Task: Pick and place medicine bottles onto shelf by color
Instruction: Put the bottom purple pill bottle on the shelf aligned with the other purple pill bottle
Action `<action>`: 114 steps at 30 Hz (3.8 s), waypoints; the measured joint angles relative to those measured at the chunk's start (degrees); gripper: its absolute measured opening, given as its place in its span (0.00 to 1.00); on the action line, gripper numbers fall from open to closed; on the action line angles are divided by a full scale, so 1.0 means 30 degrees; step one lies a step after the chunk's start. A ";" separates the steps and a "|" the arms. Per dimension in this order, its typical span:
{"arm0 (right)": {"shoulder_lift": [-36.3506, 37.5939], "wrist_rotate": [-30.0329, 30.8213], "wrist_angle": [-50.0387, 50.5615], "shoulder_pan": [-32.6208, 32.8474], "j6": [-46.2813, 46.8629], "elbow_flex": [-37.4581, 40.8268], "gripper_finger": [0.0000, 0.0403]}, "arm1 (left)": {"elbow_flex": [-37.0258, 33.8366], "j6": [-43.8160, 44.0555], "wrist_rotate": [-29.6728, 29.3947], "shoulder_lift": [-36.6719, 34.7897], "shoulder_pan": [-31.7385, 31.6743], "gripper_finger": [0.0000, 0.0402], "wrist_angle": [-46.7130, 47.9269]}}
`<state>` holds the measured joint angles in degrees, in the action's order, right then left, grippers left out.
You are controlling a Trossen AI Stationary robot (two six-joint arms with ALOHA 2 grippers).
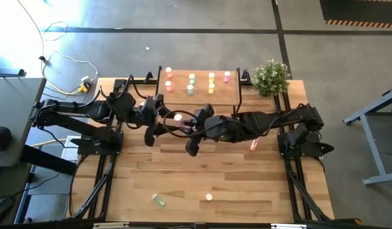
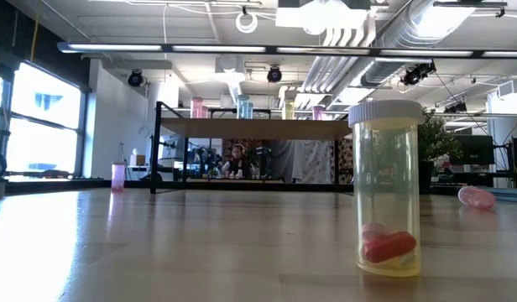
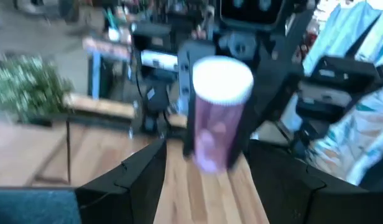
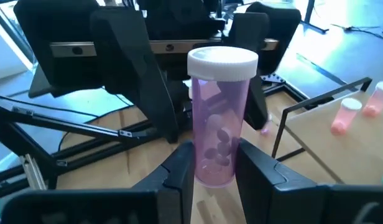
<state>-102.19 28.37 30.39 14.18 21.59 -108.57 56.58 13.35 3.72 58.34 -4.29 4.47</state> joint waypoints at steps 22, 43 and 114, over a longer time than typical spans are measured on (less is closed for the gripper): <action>0.0117 -0.0776 0.0885 -0.1656 -0.0804 -0.0140 0.20 | 0.0015 -0.0162 0.0010 0.1511 -0.1597 0.42 -0.2289; 0.0146 -0.0703 -0.0667 -0.1736 -0.0208 -0.0140 0.23 | 0.0015 -0.0791 0.0053 0.1533 -0.1583 0.22 -0.3234; 0.1180 -1.1529 0.6526 -0.6646 -0.8213 -0.0147 0.46 | -0.0007 -0.4176 -0.1471 0.5816 -0.2539 0.22 -0.3025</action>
<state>-98.65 -6.22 49.96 -5.76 -3.05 -109.01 56.55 0.82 -0.69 75.79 -11.91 -4.60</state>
